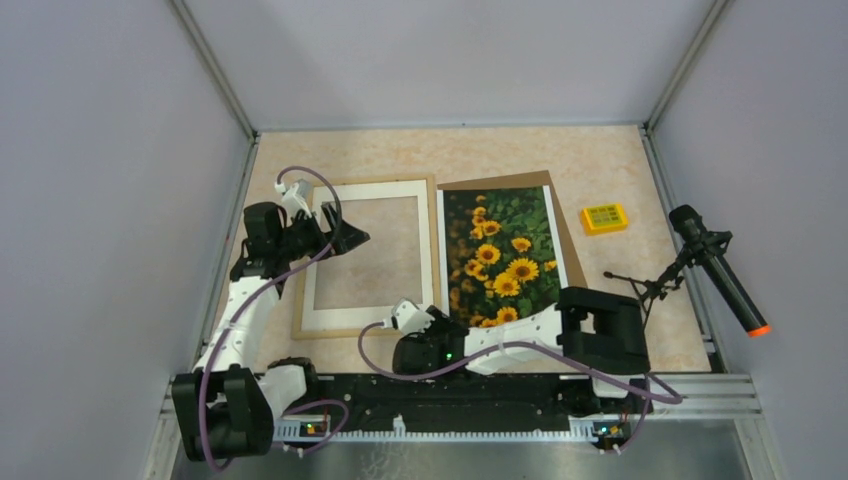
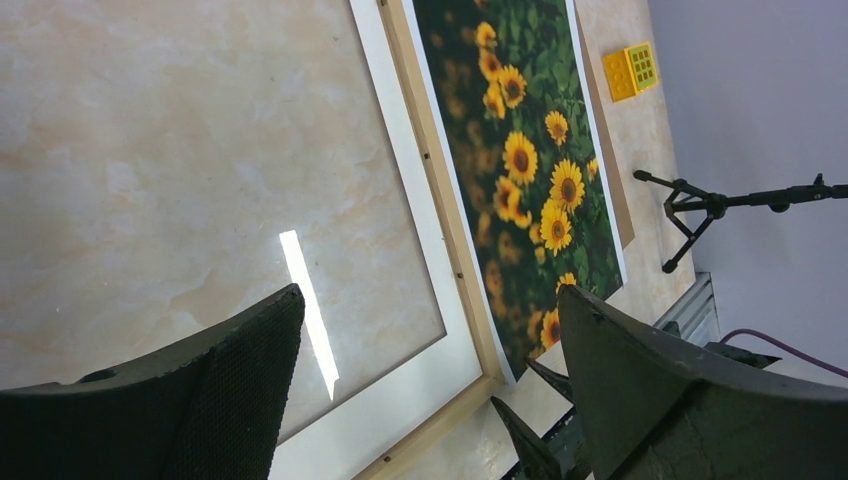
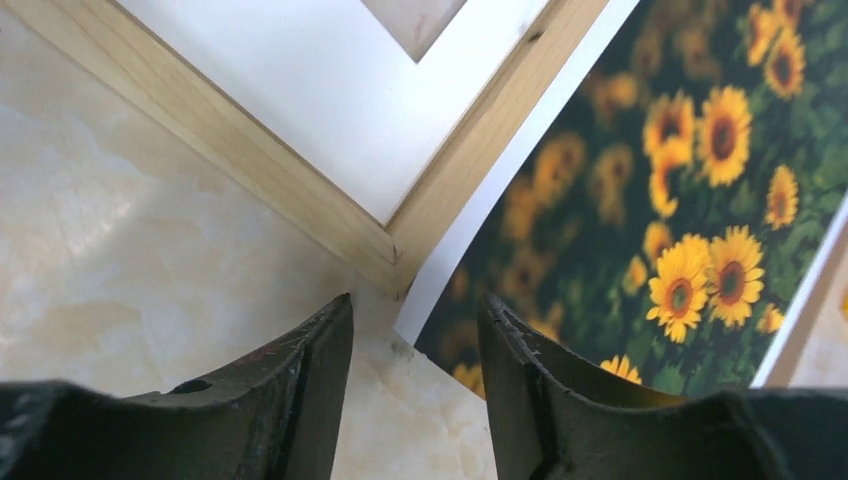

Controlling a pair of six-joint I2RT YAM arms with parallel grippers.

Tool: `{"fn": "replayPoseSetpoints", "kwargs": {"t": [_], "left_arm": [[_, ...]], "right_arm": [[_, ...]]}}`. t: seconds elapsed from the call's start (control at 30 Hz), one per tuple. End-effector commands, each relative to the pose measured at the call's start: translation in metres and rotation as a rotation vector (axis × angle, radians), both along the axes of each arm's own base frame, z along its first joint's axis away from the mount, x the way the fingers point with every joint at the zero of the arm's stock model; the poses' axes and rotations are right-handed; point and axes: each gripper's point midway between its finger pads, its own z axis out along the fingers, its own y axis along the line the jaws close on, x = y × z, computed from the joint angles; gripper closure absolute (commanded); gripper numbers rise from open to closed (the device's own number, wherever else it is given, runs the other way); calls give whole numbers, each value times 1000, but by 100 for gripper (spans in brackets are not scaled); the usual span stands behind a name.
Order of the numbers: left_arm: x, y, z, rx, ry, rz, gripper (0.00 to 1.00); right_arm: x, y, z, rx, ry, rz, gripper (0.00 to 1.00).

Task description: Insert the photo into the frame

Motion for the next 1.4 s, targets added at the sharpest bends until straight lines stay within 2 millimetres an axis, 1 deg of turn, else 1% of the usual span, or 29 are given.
{"fn": "replayPoseSetpoints", "kwargs": {"t": [0.0,0.07,0.13,0.33,0.47,0.63,0.83,1.0,1.07,1.13,1.2,1.23,1.37], "left_arm": [[5,4,7,22,-44,6,1],[5,4,6,22,-42,6,1],[5,4,6,22,-42,6,1],[4,3,7,20,-44,3,1],[4,3,7,16,-41,-1,1],[4,3,6,16,-42,1,1],[5,4,4,20,-36,4,1],[5,4,3,20,-32,4,1],[5,4,3,21,-31,5,1],[5,4,3,23,-31,7,1],[5,5,3,25,-32,10,1],[5,4,2,25,-29,9,1],[6,5,2,22,-27,9,1]], "right_arm": [[1,-11,-11,-113,-102,-67,53],[5,-19,-11,-158,-141,-95,57],[8,-22,-9,-170,-163,-110,59],[3,-26,-8,-147,-121,-96,58],[-1,-35,-10,-131,-97,-101,57],[7,-35,-5,-107,-160,-134,59],[17,-33,3,-48,-224,-179,70],[23,-23,15,14,-252,-169,77],[27,-21,18,27,-246,-172,83],[31,-22,24,47,-244,-184,90],[35,-26,33,76,-240,-201,99],[37,-28,37,92,-237,-211,100],[45,-41,62,199,-199,-261,100]]}}
